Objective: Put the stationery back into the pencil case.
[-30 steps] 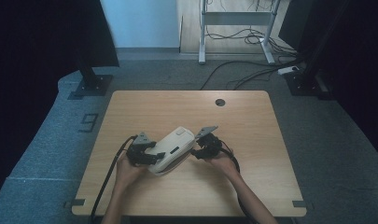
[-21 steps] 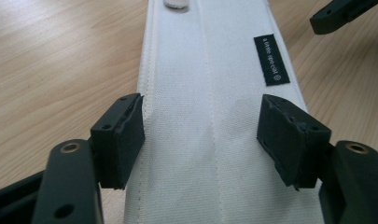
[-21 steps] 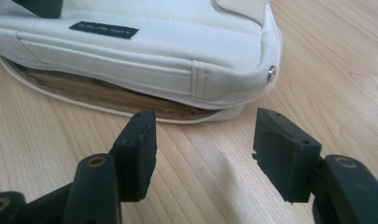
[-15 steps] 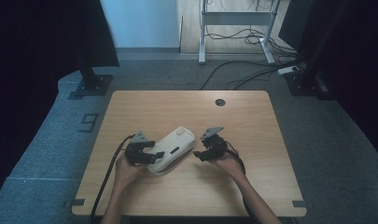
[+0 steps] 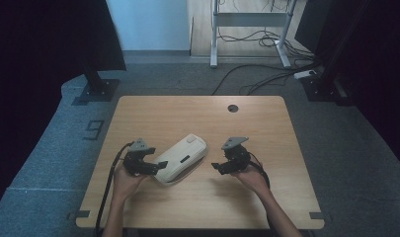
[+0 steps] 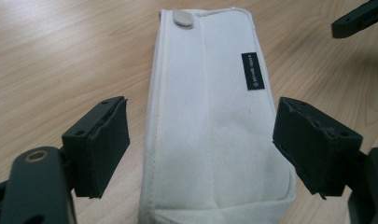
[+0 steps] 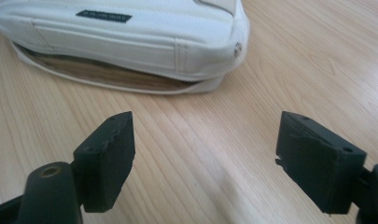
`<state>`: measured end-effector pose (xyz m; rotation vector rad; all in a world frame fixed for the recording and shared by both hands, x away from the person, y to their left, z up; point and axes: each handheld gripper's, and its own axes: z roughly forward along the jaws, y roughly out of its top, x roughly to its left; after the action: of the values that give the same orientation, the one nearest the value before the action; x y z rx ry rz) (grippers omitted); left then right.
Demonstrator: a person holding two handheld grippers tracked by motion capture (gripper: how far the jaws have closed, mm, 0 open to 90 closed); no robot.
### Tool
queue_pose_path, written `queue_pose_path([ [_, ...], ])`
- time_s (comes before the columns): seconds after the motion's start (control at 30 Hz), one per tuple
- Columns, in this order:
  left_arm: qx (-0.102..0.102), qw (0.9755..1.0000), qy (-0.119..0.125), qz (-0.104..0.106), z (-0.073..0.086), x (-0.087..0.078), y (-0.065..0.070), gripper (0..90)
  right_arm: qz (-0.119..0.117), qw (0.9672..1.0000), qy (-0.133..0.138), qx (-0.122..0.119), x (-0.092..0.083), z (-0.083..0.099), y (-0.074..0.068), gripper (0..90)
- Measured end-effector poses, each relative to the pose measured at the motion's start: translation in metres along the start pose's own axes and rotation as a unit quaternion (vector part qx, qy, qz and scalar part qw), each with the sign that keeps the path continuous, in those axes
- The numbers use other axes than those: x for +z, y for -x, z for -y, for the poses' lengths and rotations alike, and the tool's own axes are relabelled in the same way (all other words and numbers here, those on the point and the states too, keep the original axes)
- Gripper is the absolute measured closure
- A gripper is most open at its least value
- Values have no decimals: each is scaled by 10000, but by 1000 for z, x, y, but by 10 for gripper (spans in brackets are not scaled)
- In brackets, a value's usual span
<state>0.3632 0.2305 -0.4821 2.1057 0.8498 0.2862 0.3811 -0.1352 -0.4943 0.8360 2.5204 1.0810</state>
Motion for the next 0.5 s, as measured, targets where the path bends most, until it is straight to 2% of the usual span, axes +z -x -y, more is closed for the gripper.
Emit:
queue_pose_path([
  [0.1, 23, 10000, 35, -59, 3, -5, -1, 154, 48, 10000, 12, 3, -9, 7, 1, 144],
  [0.33, 12, 9999, 102, -104, 7, -17, -2, 140, 173, 9998, 94, 99, -27, 19, 5, 127],
  [0.5, -18, 9997, 171, -150, 13, -31, -6, 124, 283, 9993, 150, 171, -41, 29, 9, 121],
])
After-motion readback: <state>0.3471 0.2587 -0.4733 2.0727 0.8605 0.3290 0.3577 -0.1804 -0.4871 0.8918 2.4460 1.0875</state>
